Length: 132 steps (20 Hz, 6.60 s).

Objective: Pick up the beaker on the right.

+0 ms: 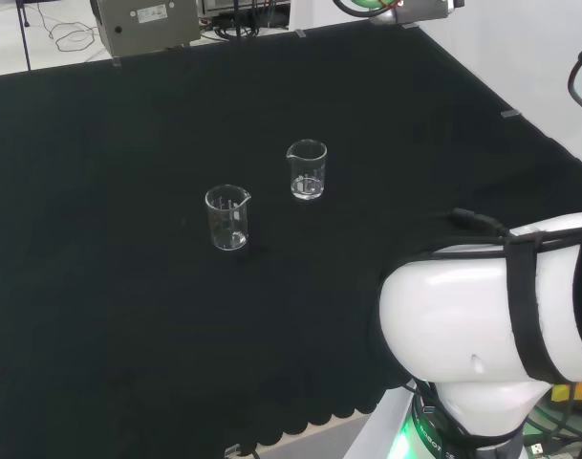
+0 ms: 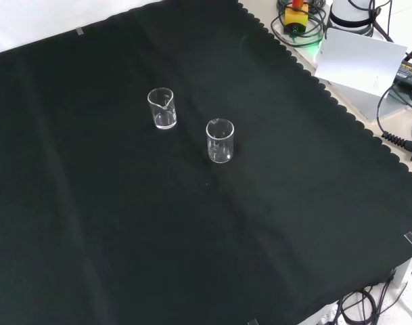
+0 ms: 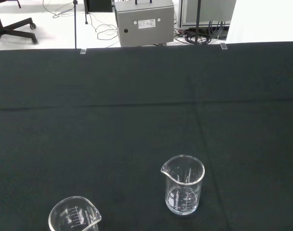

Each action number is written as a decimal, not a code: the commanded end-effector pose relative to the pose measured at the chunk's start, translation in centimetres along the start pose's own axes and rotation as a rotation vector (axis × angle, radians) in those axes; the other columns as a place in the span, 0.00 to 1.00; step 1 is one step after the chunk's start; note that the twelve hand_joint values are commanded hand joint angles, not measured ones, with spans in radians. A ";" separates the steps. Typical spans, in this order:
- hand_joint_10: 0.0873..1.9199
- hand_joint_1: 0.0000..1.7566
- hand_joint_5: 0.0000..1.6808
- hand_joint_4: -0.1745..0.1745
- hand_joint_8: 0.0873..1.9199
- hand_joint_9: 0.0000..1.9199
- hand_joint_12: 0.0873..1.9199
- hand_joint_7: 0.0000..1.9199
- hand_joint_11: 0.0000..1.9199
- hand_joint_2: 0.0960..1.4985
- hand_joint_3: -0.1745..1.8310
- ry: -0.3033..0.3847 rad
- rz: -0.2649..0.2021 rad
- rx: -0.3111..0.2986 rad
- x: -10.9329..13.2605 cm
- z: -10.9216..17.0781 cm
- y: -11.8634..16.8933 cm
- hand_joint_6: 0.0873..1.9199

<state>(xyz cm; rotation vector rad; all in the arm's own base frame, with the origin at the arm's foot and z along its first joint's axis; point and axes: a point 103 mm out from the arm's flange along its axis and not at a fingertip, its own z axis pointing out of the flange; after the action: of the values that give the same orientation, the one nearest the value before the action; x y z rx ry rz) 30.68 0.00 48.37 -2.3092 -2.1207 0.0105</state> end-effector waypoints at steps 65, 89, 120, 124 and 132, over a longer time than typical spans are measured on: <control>0.32 0.47 0.26 0.42 0.30 0.17 0.72 0.09 0.00 0.36 0.38 0.334 -0.153 0.261 -5.4 29.5 20.9 0.00; 0.31 0.50 0.24 0.42 0.31 0.16 0.70 0.10 0.00 0.28 0.41 0.557 -0.281 0.250 -8.6 36.9 20.0 0.00; 0.30 0.53 0.31 0.41 0.33 0.22 0.70 0.14 0.03 0.28 0.41 0.772 -0.379 0.191 -7.4 42.8 20.8 0.00; 0.28 0.56 0.34 0.42 0.32 0.25 0.69 0.17 0.03 0.27 0.42 0.802 -0.359 0.185 -7.4 43.2 20.9 0.03; 0.26 0.59 0.26 0.42 0.34 0.33 0.68 0.25 0.08 0.27 0.45 0.893 -0.344 0.217 -7.2 43.8 21.3 0.42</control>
<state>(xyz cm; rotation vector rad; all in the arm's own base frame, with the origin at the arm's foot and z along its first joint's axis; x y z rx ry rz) 50.75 -9.18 4.61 -1.4091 -1.8792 -0.6058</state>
